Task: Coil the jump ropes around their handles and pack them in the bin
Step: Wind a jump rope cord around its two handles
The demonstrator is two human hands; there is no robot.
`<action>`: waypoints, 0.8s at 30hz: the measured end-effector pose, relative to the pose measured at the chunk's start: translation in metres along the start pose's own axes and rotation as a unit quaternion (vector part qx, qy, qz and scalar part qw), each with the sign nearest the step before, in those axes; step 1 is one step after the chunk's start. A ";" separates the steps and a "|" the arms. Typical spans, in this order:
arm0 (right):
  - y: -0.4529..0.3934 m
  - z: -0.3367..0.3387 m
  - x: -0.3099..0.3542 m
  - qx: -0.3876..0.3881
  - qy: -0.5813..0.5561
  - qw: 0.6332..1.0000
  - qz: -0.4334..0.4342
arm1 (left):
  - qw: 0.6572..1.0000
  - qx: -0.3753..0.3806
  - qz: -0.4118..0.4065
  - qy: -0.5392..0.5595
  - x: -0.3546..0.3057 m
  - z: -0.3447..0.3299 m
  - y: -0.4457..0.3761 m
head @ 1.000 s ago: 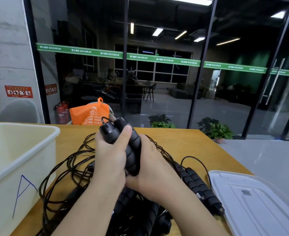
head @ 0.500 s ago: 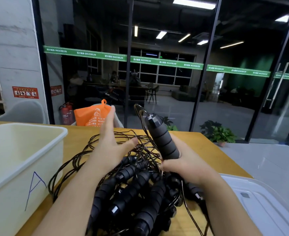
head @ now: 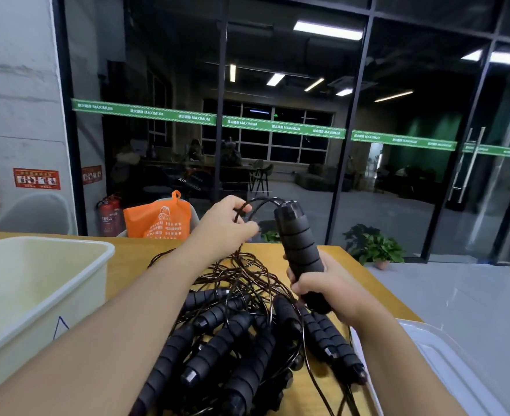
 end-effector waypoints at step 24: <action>0.027 0.007 0.006 -0.043 -0.229 0.973 0.005 | 0.983 -0.025 0.137 0.117 -0.009 0.032 0.007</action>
Point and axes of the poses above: each hand's wrist, its own y-axis away from the middle knuckle, its own z-axis out of the back of the hand, x = y × z, the point moved 6 cm from there along -y, towards the middle knuckle, and after that the axes turned 14 degrees about x, right-handed, at the moved point
